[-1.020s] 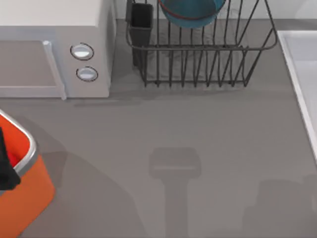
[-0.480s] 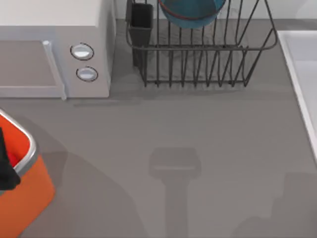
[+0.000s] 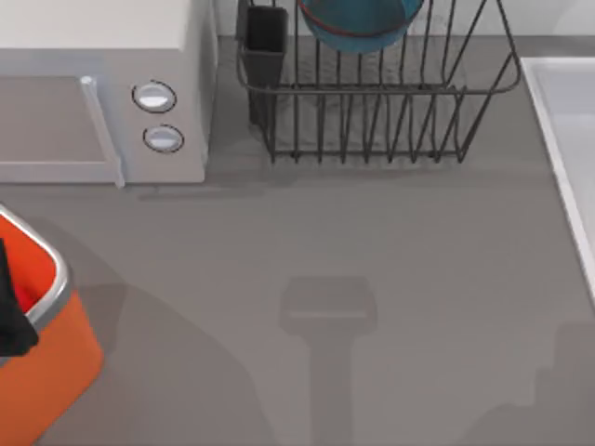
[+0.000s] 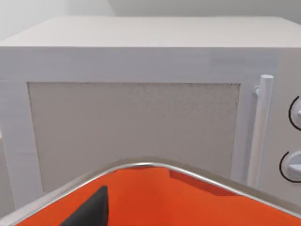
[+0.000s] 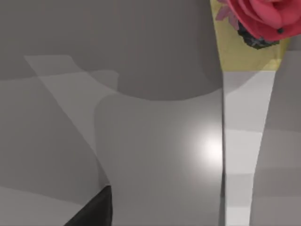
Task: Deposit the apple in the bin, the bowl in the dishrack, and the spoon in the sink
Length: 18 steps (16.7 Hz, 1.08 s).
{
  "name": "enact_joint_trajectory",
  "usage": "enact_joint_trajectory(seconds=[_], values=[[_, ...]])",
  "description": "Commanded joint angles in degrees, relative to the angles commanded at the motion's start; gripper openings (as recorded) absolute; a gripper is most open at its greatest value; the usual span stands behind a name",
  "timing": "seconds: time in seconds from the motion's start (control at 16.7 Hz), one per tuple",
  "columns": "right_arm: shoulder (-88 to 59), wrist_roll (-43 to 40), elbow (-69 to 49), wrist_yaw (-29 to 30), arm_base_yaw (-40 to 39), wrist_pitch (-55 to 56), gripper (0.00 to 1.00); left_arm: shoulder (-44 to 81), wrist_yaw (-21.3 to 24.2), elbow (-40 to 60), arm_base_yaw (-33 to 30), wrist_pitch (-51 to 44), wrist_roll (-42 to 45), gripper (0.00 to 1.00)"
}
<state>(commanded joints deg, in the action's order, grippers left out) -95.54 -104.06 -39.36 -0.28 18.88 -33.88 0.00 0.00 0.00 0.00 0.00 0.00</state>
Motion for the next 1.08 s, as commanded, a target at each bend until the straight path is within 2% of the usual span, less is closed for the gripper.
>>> enact_joint_trajectory(seconds=[0.12,0.9,1.08], values=[[0.0,0.0,0.0,0.0,0.0,0.0,1.0,0.0,0.0,0.0,0.0,0.0,0.0,1.0],[0.0,0.0,0.0,0.0,0.0,0.0,0.02,0.0,0.0,0.0,0.0,0.0,0.0,1.0],[0.0,0.0,0.0,0.0,0.0,0.0,0.0,0.0,0.0,0.0,0.0,0.0,0.0,1.0]])
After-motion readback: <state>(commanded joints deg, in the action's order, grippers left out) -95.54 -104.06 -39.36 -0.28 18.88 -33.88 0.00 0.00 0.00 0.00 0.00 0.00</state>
